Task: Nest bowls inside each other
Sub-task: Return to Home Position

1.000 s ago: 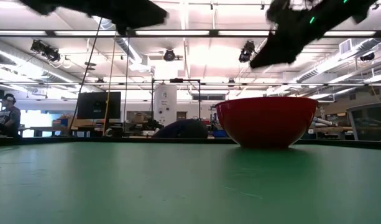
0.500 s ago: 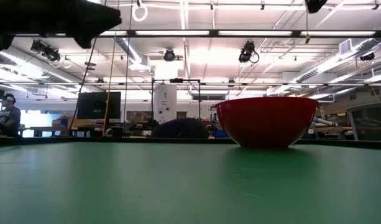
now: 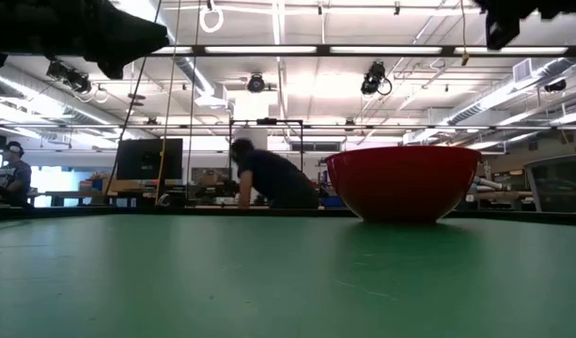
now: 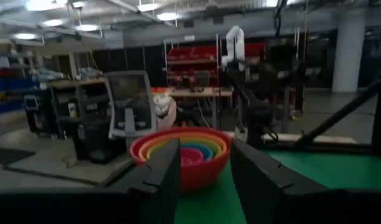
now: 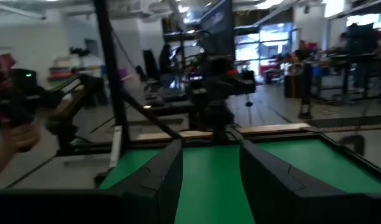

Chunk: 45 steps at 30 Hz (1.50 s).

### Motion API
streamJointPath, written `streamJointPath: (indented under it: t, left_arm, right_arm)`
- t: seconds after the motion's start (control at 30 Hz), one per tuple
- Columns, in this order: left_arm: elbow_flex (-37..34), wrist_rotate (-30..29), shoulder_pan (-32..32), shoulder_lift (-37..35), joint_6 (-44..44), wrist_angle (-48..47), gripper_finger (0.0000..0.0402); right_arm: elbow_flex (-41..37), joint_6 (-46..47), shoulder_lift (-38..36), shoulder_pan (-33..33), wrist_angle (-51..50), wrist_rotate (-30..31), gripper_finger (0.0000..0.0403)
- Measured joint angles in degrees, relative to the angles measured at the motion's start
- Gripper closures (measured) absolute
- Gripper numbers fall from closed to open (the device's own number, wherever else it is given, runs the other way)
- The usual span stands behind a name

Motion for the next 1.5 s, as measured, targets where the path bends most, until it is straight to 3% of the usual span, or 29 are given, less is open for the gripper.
streamJointPath:
  t: [0.2,0.4,0.63,0.87,1.07,1.23,1.37,1.5]
  left_arm:
    - [0.00,0.04,1.99,-0.22,0.36,0.94,0.0260]
    - [0.00,0.06,3.30,-1.13,-0.50,-1.44,0.0260]
    - [-1.44,0.17,3.17,-4.04,-4.07,-7.66,0.0260]
    - [-7.98,0.13,3.22,-5.13,-3.72,2.06,0.0260]
    - [-8.48,0.01,4.99,-5.15,-1.67,4.41,0.0260]
    - [-8.48,0.04,6.45,-7.09,-1.00,3.90,0.0260]
    - [-8.48,2.42,6.47,-8.90,-1.03,1.54,0.0260]
    - [-8.50,9.32,9.96,-8.71,-1.89,2.33,0.0260]
  right_arm:
    - [-5.38,0.19,-4.23,-6.10,3.63,-0.86,0.0241]
    - [-4.99,0.24,-13.69,-10.32,-5.63,-3.66,0.0241]
    - [-5.69,7.31,-24.60,-11.71,-17.00,-5.39,0.0240]
    - [-12.01,9.82,-25.33,-11.93,-13.02,-4.17,0.0242]
    - [-12.46,6.40,-25.55,-13.53,-12.96,-3.90,0.0242]
    - [-12.46,1.82,-28.35,-15.64,-15.65,4.14,0.0242]
    - [-12.72,5.53,-29.75,-18.54,-16.25,-4.11,0.0242]
    - [-14.15,8.01,-28.56,-21.81,-16.73,-8.28,0.0242]
